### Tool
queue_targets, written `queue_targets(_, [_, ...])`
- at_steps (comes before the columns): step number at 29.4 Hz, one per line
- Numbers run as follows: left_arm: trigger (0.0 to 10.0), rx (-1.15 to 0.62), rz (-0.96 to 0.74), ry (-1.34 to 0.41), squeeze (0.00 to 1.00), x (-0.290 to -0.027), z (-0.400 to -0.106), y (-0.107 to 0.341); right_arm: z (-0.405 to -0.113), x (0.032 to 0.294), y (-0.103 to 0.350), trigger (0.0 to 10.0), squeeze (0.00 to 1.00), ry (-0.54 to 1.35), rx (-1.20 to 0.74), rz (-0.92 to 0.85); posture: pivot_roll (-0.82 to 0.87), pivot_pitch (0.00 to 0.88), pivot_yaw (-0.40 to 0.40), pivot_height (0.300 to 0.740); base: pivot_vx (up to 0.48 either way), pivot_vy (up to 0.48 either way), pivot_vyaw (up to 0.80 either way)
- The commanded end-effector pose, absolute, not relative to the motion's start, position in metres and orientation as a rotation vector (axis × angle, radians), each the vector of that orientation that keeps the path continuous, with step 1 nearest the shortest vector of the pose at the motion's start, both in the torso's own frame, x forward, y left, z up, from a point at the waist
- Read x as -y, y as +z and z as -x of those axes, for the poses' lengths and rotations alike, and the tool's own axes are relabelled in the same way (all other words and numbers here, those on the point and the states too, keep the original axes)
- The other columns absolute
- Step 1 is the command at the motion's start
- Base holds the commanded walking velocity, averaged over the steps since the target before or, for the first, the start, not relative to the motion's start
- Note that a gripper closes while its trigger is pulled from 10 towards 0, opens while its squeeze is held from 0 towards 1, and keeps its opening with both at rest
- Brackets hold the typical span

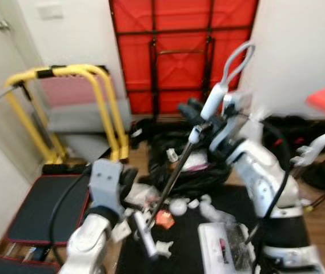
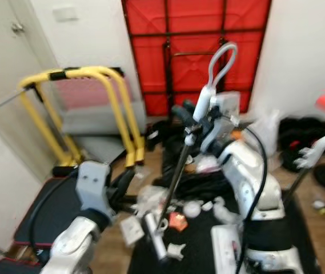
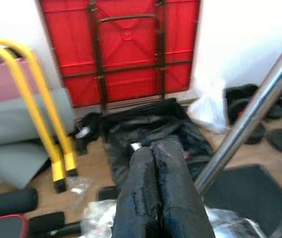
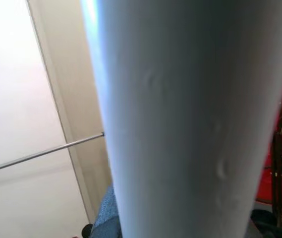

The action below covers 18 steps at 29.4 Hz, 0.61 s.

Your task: Sweep floor

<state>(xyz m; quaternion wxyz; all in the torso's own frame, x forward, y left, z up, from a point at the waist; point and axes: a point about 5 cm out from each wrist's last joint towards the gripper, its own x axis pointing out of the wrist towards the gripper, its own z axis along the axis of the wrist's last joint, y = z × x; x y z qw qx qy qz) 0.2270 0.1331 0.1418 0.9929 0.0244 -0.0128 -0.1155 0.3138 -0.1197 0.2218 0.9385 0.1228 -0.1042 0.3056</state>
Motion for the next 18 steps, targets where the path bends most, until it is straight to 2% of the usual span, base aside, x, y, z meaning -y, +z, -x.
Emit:
queue_targets(1, [10.0,0.000,-0.050,-0.216,0.00,-0.139,-0.225,0.139,-0.312,0.111,0.229,10.0,0.00,0.634,0.241,-0.279,-0.09,0.029,-0.020,0.740,0.292,0.000,0.00])
queue_targets(5, [10.0,0.001,-0.052,-0.218,0.00,-0.138,-0.222,0.140,-0.316,0.112,0.225,10.0,0.00,0.574,0.187,-0.279,-0.09,0.042,-0.021,0.740,0.073,0.000,0.00])
queue_targets(9, [10.0,0.003,-0.050,-0.219,0.00,-0.138,-0.220,0.142,-0.315,0.109,0.226,10.0,0.00,0.597,0.167,-0.326,-0.09,0.051,-0.021,0.740,0.000,0.000,0.00])
queue_targets(18, [10.0,-0.012,-0.039,-0.237,0.00,-0.138,-0.212,0.144,-0.322,0.107,0.245,10.0,0.00,0.398,0.140,-0.197,-0.08,0.092,-0.011,0.740,0.000,0.000,0.00])
